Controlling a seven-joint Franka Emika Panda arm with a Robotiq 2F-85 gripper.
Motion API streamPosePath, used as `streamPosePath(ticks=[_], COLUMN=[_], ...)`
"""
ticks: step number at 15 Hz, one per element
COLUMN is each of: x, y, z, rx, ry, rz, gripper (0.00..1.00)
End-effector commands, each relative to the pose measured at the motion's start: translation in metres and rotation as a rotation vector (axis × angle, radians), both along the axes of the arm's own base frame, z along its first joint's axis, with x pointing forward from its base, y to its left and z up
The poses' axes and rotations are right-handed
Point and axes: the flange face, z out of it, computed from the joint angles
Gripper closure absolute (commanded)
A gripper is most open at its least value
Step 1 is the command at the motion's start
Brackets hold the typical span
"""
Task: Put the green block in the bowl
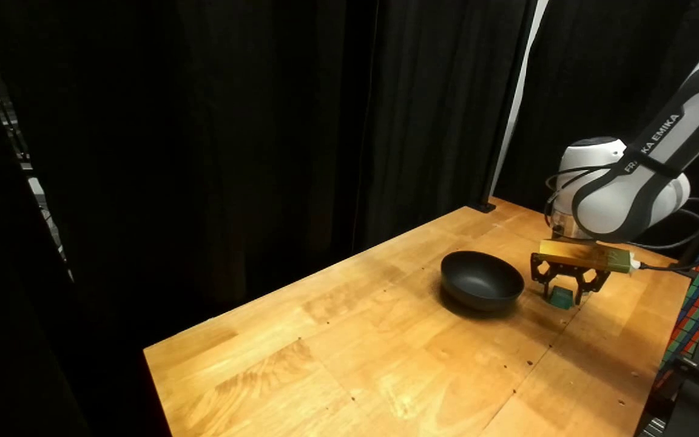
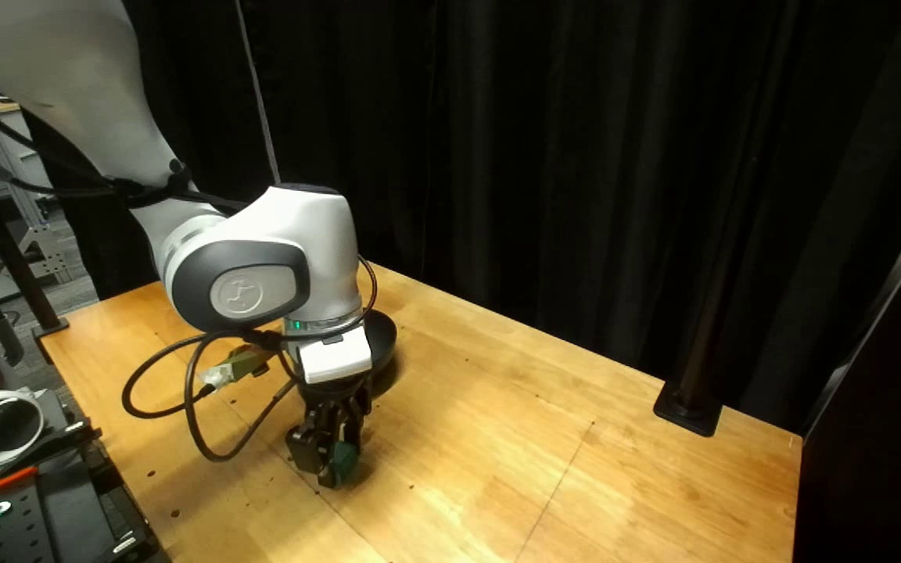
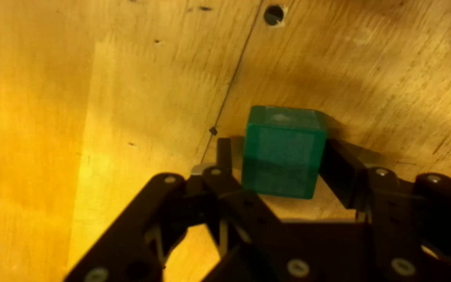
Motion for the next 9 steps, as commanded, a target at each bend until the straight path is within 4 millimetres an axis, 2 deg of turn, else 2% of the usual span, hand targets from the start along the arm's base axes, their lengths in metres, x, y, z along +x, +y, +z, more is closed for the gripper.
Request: streamPosePath(ticks=[1, 3, 5, 7, 9], x=[0.006, 0.002, 0.001, 0.000, 0.003], y=[-0.006, -0.007, -0.012, -0.016, -0.010], z=[0.002, 0.023, 0.049, 0.083, 0.113], rx=[0.009, 0.130, 0.179, 0.212, 0.256], ry=[-0.021, -0.048, -0.079, -0.118, -0.164], rz=[-0.033, -0.063, -0.059, -0.038, -0.011], gripper=[0.72, 0.82, 0.82, 0.82, 0.82])
